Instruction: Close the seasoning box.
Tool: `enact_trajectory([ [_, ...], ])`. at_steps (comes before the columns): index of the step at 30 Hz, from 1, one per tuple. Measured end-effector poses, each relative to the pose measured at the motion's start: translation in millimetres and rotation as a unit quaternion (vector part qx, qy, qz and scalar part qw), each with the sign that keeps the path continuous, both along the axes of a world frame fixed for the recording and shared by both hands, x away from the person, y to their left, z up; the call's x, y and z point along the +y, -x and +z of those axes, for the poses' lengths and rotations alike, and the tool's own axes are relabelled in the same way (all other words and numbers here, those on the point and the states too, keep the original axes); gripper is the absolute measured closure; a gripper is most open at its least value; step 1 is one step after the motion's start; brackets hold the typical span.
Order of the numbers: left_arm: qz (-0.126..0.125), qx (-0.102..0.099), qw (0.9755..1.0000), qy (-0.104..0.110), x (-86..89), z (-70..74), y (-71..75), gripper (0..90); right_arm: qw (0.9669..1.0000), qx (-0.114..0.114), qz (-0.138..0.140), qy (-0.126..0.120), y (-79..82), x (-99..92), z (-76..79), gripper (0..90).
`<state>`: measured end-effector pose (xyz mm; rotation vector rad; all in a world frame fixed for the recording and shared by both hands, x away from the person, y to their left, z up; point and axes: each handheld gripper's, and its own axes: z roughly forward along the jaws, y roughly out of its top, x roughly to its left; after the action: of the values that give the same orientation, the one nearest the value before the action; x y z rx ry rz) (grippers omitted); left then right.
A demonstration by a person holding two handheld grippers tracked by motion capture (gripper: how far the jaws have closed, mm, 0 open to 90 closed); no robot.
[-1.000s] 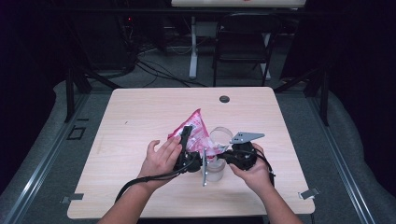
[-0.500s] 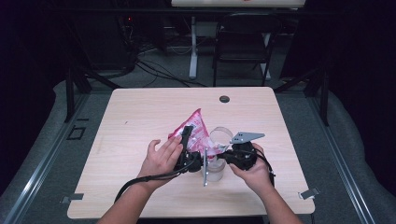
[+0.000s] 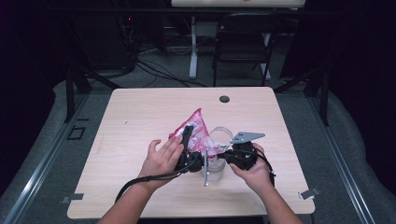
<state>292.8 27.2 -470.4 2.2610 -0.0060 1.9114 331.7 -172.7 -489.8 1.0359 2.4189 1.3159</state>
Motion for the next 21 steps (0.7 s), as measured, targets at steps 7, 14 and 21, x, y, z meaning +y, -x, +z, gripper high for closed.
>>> enact_trajectory([
  [7, -0.001, -0.002, 1.0000, -0.003, -0.7, 0.2, 0.7, 64.3, 1.0000, -0.001, 0.000, 0.000, -0.2, -0.1, -0.2, 90.0],
  [14, 0.000, 0.001, 1.0000, -0.005, -1.7, 0.7, 0.8, 64.2, 1.0000, 0.001, -0.001, 0.001, -0.5, -0.6, -0.5, 90.0],
  [21, 0.002, 0.001, 1.0000, -0.009, -2.6, 0.5, 0.3, 64.4, 1.0000, 0.001, -0.002, 0.002, -1.4, -1.7, -1.1, 90.0],
])
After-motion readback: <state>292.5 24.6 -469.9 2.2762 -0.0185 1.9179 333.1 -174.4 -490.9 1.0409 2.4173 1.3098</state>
